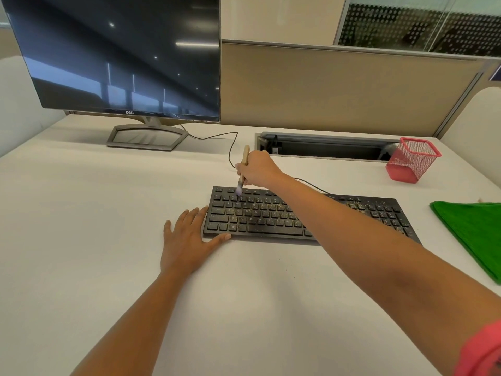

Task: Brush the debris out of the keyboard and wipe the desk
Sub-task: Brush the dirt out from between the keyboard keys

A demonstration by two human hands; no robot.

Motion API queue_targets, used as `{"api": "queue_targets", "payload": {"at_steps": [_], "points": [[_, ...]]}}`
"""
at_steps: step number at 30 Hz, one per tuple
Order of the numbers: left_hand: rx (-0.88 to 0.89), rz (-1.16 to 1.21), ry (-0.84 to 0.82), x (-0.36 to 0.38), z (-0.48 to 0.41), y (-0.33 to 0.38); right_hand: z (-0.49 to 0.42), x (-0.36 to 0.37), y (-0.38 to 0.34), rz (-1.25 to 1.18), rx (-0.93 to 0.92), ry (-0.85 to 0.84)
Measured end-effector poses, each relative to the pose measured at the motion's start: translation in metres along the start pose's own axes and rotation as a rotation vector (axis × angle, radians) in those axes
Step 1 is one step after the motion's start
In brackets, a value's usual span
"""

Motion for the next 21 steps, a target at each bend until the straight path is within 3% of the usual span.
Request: {"api": "queue_targets", "payload": {"at_steps": [4, 11, 17, 21], "points": [[0.000, -0.004, 0.001, 0.000, 0.000, 0.000, 0.002, 0.010, 0.000, 0.030, -0.036, -0.171], [0.004, -0.008, 0.002, 0.001, 0.000, -0.002, -0.004, 0.002, -0.003, -0.056, -0.059, 0.007], [0.008, 0.000, 0.007, 0.000, 0.000, -0.001, 0.002, 0.018, -0.004, 0.013, -0.090, -0.221], [0.019, -0.015, 0.016, -0.001, 0.000, 0.000, -0.004, 0.009, -0.004, -0.093, -0.097, -0.075]]}}
Point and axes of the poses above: each hand's wrist, its own z-axis away from the middle knuckle, its own x-axis out of the palm, y = z × x, the point moved 6 cm from there along -z, towards the middle knuckle, and after that the axes turned 14 degrees about z, right-handed, at the moved point
